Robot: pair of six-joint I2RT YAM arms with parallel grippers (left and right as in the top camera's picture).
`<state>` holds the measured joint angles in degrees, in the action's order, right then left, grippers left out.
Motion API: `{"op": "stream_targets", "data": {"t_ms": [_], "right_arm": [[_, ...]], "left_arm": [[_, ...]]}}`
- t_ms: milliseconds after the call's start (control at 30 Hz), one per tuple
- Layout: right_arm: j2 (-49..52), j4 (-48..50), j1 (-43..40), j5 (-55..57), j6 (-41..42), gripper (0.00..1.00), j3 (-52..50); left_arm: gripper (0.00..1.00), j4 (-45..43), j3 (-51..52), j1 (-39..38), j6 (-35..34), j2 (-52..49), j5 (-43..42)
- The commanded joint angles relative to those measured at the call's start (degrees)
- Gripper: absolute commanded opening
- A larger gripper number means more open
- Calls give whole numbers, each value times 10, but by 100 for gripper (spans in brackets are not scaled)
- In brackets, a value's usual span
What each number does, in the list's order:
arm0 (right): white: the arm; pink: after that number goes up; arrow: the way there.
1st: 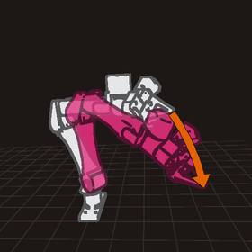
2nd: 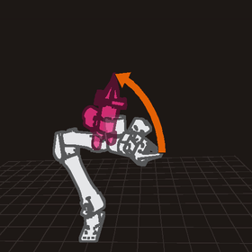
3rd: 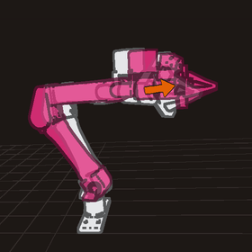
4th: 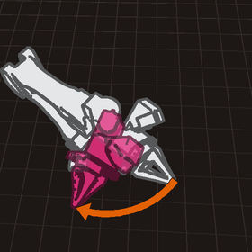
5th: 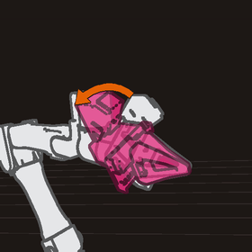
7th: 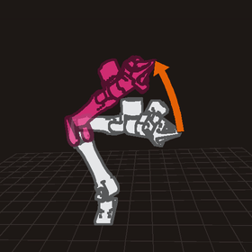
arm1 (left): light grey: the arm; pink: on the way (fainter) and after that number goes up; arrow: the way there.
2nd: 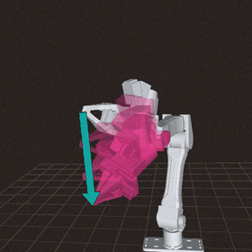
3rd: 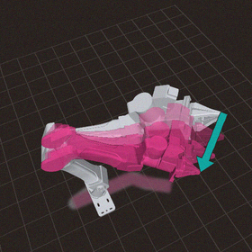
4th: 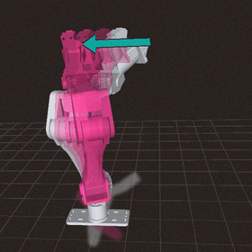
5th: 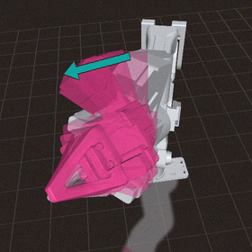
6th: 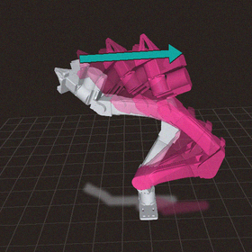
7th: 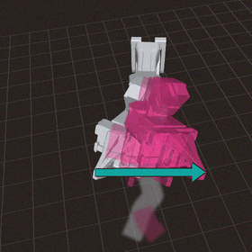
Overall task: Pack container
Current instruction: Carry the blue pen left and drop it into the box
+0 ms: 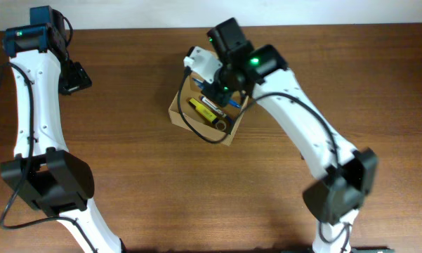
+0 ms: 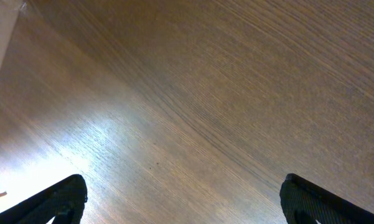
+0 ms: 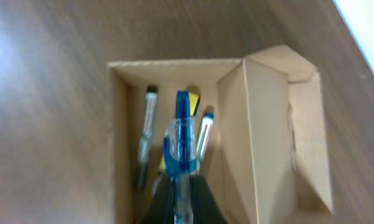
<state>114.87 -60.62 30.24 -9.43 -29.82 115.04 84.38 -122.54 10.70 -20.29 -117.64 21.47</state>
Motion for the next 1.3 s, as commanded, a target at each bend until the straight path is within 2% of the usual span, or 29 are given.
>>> {"op": "stream_targets", "data": {"t_ms": [0,167,367,567,600,633,667,767,833,967,1100,1267], "right_arm": [[69,48,1,-31,-32,4,3],[116,91,1,-35,-31,4,3],[165,86,1,-80,4,4,3],[170,72,2,-91,38,4,3],[170,65,2,-91,38,7,4],[169,59,2,-91,38,15,4],[167,50,2,-91,38,28,4],[162,16,2,-92,38,50,10],[160,-11,2,-92,38,56,25],[150,-69,2,-92,38,58,84],[125,-123,2,-86,49,54,172],[92,-166,-3,34,123,53,297]], "left_arm": [[100,0,3,4,7,-5,4],[100,0,3,4,7,-5,4],[100,0,3,4,7,-5,4],[100,0,3,4,7,-5,4],[100,0,3,4,7,-5,4],[100,0,3,4,7,-5,4],[100,0,3,4,7,-5,4],[100,0,3,4,7,-5,4],[100,0,3,4,7,-5,4],[100,0,3,4,7,-5,4],[100,0,3,4,7,-5,4],[100,0,3,4,7,-5,4]]}}
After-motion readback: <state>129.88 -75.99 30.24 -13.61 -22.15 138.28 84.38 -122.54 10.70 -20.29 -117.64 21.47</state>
